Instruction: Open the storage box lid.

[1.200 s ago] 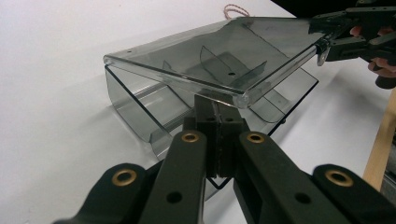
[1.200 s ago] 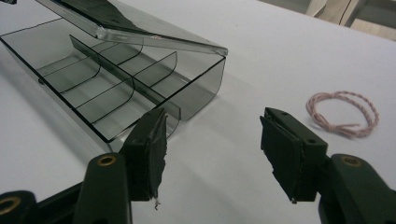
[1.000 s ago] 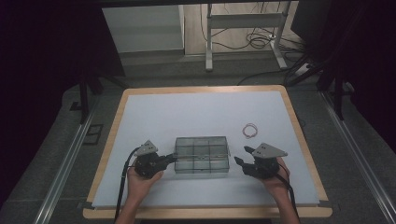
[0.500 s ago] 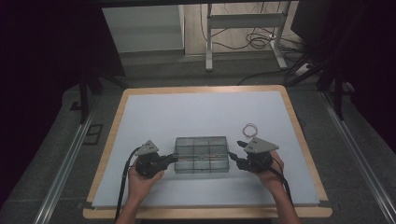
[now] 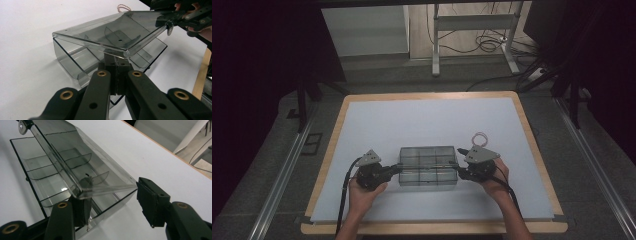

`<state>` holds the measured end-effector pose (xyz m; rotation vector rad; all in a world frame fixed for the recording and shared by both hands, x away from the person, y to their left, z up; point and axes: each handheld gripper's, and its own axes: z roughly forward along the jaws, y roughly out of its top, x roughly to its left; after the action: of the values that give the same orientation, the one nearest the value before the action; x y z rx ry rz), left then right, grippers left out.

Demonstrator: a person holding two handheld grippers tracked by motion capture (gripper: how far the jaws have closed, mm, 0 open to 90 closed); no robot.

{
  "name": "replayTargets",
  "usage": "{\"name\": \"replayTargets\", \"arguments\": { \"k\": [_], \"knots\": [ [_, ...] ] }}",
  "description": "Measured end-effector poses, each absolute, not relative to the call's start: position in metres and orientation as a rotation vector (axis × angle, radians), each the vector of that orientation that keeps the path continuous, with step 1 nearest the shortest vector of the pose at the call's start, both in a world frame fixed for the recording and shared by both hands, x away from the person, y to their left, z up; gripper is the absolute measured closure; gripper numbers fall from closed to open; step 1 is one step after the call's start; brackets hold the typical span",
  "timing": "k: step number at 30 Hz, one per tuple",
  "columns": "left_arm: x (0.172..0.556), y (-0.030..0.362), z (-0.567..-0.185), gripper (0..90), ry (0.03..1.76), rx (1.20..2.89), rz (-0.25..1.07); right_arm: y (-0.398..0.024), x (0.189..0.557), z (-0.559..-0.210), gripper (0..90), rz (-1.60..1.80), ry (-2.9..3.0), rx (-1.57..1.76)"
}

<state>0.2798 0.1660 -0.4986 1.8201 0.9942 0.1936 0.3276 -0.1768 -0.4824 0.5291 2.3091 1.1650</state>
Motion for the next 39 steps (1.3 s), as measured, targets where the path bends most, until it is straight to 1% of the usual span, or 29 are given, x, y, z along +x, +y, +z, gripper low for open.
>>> {"name": "replayTargets", "arguments": {
  "k": [11,15,20,24,28,30,39],
  "knots": [
    [0.280,0.166,-0.498,90.0,0.993,1.815,0.191,-0.169,0.334,-0.486,49.8,1.202,2.306,0.458],
    [0.280,0.167,-0.498,90.0,0.989,1.814,0.194,-0.170,0.335,-0.484,53.2,1.208,2.296,0.455],
    [0.279,0.168,-0.498,90.0,0.995,1.815,0.189,-0.170,0.335,-0.483,54.8,1.213,2.292,0.436],
    [0.279,0.168,-0.498,87.4,0.995,1.822,0.197,-0.171,0.336,-0.484,56.0,1.223,2.290,0.430],
    [0.279,0.169,-0.498,80.3,0.992,1.831,0.205,-0.172,0.337,-0.483,57.3,1.238,2.288,0.435],
    [0.279,0.169,-0.498,70.4,0.993,1.852,0.184,-0.173,0.338,-0.483,57.7,1.251,2.286,0.447],
    [0.277,0.173,-0.498,49.2,0.997,1.874,0.202,-0.175,0.341,-0.483,58.4,1.276,2.289,0.479]
  ]
}}
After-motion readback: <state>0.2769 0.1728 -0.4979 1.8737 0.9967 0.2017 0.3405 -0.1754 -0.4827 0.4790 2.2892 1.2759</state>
